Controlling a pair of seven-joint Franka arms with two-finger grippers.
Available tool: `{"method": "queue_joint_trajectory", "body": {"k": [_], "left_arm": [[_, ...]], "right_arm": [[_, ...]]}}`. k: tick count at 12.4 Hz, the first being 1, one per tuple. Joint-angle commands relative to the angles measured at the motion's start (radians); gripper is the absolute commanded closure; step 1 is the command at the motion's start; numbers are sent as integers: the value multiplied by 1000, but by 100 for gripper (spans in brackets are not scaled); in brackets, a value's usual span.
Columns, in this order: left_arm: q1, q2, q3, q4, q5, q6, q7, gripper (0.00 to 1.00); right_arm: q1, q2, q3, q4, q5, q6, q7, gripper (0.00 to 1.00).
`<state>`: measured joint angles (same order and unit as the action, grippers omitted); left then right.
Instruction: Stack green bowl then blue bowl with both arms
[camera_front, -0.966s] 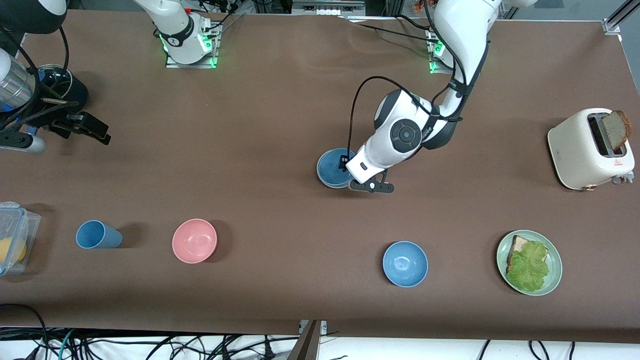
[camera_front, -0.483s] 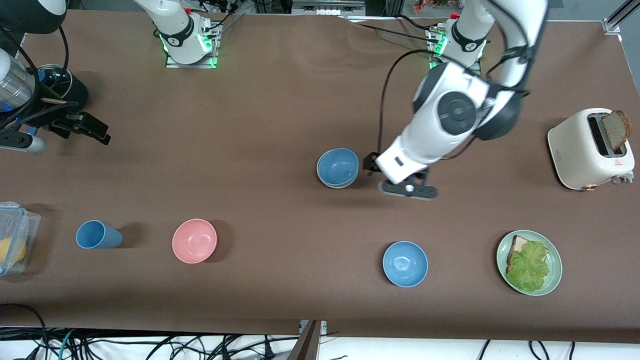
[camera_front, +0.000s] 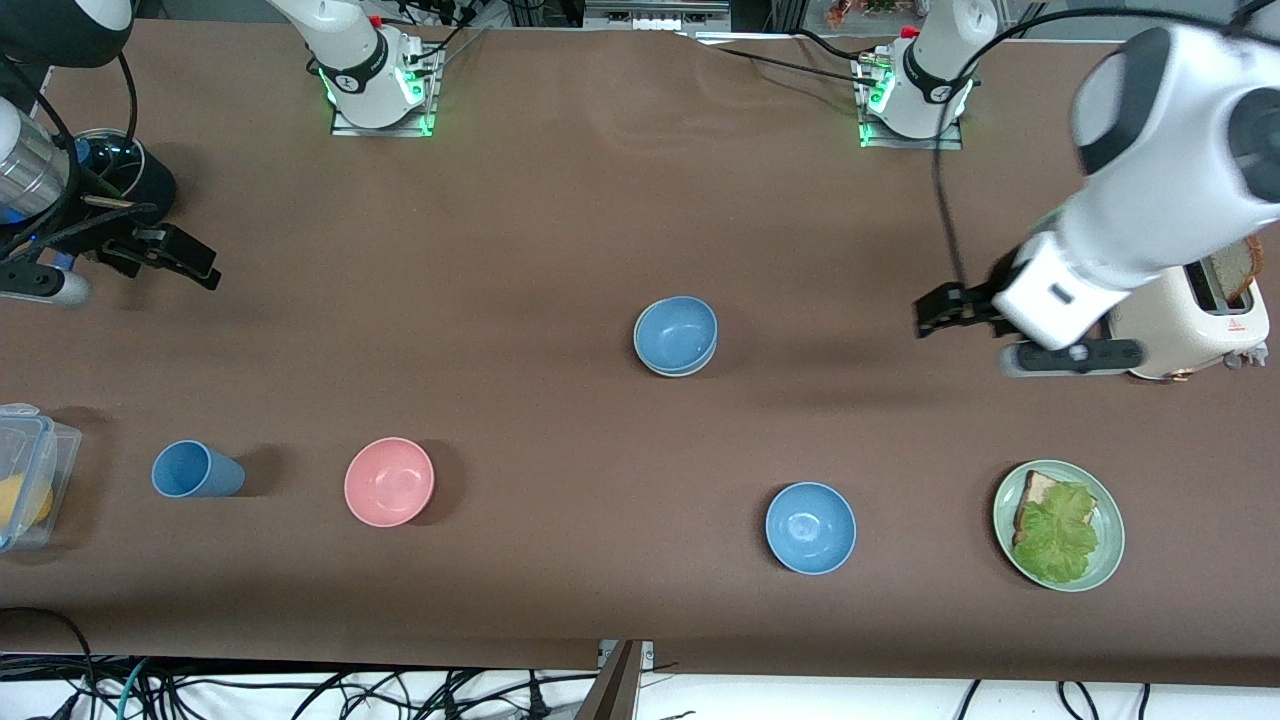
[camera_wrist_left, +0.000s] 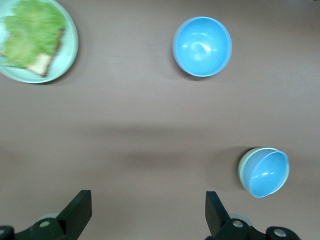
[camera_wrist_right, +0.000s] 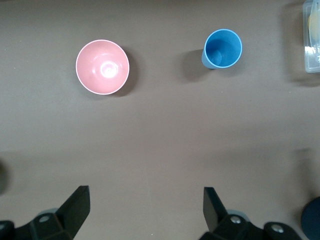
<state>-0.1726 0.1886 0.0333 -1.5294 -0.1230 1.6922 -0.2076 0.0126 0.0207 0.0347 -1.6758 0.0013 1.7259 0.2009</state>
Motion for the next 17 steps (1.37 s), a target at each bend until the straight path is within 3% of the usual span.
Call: {"method": "queue_joint_trajectory", "body": {"k": [1,4,6,17], "left_arm": [[79,-55,-19,-20,26,-54,79,0],[84,-104,-32,-37,149,-98,88,0],[119,-104,-38,-37,146,-118,193,0],[136,-57,-50,5,126,-138,206,0]], "right_arm": [[-16,12,13,30,2,-22,11,0],[-16,13,13,30,2,-20,9,0],[-16,13,13,30,2,-20,9,0],[-14,12,14,31,6,-17,11,0]]}}
